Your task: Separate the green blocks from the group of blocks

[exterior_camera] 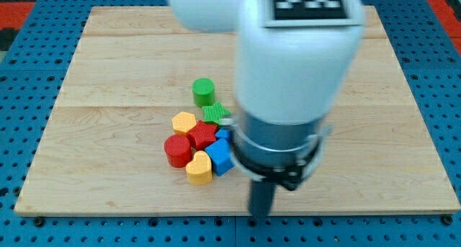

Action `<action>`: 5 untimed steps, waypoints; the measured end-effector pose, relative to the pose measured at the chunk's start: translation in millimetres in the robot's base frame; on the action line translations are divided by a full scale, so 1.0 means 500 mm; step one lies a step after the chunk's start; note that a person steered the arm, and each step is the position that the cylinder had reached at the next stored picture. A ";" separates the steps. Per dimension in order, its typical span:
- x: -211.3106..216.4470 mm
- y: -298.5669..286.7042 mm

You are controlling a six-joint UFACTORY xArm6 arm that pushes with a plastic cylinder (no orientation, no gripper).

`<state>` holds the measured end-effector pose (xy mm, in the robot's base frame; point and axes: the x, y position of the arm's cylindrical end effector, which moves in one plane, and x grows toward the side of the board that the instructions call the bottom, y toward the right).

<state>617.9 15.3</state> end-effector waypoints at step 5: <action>-0.365 -0.079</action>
<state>435.6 -24.2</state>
